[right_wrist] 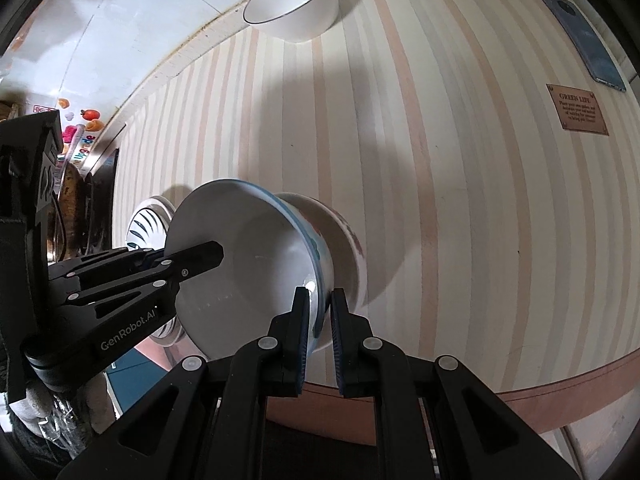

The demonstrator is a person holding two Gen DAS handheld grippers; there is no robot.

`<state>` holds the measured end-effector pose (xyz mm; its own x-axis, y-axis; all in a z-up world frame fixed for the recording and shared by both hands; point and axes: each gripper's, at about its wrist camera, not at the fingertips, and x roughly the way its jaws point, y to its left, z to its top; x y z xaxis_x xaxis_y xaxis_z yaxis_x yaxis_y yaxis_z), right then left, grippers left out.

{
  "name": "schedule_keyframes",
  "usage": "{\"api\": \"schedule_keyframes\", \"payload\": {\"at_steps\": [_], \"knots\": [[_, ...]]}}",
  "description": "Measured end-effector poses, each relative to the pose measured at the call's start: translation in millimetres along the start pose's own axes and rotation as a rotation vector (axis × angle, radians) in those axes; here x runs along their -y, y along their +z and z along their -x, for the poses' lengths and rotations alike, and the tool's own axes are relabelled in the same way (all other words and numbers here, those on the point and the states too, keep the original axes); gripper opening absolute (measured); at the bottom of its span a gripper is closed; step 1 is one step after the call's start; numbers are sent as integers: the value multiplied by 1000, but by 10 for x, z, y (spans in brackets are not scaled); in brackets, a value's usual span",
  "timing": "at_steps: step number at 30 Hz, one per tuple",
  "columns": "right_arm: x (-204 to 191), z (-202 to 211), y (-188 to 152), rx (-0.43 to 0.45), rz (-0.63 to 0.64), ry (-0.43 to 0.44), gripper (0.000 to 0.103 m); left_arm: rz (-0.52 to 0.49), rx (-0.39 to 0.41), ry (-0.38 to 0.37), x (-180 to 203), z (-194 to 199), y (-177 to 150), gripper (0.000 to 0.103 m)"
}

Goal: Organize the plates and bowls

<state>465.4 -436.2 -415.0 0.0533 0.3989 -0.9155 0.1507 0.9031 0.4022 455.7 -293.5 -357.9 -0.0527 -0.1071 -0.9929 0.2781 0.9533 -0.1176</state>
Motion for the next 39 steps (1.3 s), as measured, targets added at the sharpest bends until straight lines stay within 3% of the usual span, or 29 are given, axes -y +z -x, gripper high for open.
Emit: {"api": "schedule_keyframes", "payload": {"at_steps": [16, 22, 26, 29, 31, 35, 39], "knots": [[122, -140, 92, -47, -39, -2, 12, -16, -24, 6, 21, -98, 21, 9], [140, 21, 164, -52, -56, 40, 12, 18, 9, -49, -113, 211, 49, 9], [132, 323, 340, 9, -71, 94, 12, 80, 93, -66, -313, 574, 407, 15], [124, 464, 635, 56, -72, 123, 16, 126, 144, -44, -520, 641, 853, 18], [125, 482, 929, 91, -78, 113, 33, 159, 148, -43, -663, 591, 1148, 18], [92, 340, 1633, 150, -73, 84, 34, 207, 139, -58, -857, 346, 1754, 18], [20, 120, 2228, 167, -59, 50, 34, 220, 114, -43, -918, 72, 2114, 18]]}}
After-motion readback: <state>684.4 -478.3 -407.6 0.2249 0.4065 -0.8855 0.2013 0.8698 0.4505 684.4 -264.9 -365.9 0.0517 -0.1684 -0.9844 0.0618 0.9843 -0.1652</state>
